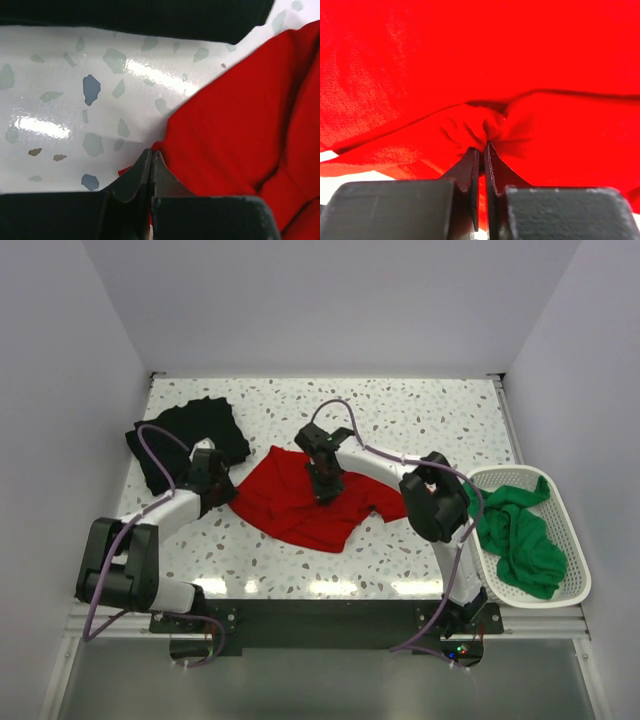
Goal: Fold and stack the t-shirts
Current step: Flatten the tshirt out
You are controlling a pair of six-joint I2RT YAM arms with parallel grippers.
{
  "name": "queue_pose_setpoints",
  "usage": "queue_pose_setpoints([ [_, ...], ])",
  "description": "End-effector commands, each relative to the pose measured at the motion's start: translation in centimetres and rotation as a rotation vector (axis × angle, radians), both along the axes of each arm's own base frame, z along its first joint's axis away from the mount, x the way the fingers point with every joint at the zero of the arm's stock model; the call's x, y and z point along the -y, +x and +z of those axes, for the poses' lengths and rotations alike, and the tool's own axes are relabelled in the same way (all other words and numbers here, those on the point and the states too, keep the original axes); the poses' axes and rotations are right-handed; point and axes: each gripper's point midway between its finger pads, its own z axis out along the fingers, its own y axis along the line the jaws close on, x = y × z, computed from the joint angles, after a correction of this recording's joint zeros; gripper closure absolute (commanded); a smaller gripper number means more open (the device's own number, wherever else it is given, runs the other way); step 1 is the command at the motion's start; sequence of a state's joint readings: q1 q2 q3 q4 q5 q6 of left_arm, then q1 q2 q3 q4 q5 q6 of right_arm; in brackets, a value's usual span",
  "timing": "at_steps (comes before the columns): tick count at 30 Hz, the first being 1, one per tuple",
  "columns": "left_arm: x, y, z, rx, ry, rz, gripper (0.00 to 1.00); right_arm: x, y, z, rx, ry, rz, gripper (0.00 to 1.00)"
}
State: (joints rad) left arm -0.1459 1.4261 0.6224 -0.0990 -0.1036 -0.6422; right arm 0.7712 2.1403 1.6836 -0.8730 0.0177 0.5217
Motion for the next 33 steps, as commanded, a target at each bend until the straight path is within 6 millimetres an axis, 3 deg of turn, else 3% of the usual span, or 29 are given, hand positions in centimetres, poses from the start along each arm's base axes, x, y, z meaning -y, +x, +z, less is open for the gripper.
queue_pose_setpoints([
  [1, -0.1, 1.7, 4.4, 0.132, -0.005, 0.006, 1.00, 2.0, 1.4, 5.2, 0.088, 0.032, -0.062, 1.00],
  [3, -0.7, 1.7, 5.6, 0.147, 0.020, 0.018, 1.00, 3.4, 2.0, 6.9, 0.107, 0.053, -0.100, 1.00],
  [4, -0.8, 2.1, 7.3, 0.187, 0.023, 0.025, 1.00, 4.1, 1.9, 8.6, 0.128, 0.074, -0.116, 1.00],
  [8, -1.5, 1.7, 11.1, 0.258, 0.039, 0.049, 1.00, 7.8, 2.2, 12.9, 0.186, 0.096, -0.191, 1.00],
  [14, -3.8, -0.8, 17.1, 0.362, 0.092, 0.133, 1.00, 15.0, 1.0, 20.0, 0.333, 0.020, -0.297, 1.00],
  [17, -5.6, -2.6, 19.3, 0.411, 0.152, 0.194, 1.00, 18.3, 0.5, 21.8, 0.380, -0.002, -0.352, 1.00],
  [20, -6.7, -3.9, 19.6, 0.424, 0.192, 0.224, 1.00, 20.9, 0.6, 20.2, 0.365, -0.044, -0.394, 0.99],
  [23, -7.3, -4.5, 17.9, 0.384, 0.233, 0.227, 1.00, 22.6, 1.0, 17.6, 0.324, -0.073, -0.432, 0.98],
  [27, -7.4, -3.9, 14.6, 0.299, 0.289, 0.183, 1.00, 24.1, 3.5, 12.3, 0.262, -0.080, -0.480, 0.92],
  [29, -7.0, -3.2, 14.1, 0.281, 0.301, 0.141, 1.00, 24.8, 5.2, 10.6, 0.250, -0.085, -0.502, 0.88],
  [31, -5.8, -1.8, 14.2, 0.283, 0.275, 0.077, 1.00, 24.9, 6.5, 9.2, 0.209, -0.111, -0.489, 0.68],
  [33, -4.9, -0.8, 14.8, 0.299, 0.258, 0.022, 1.00, 24.8, 6.9, 9.7, 0.203, -0.110, -0.472, 0.54],
])
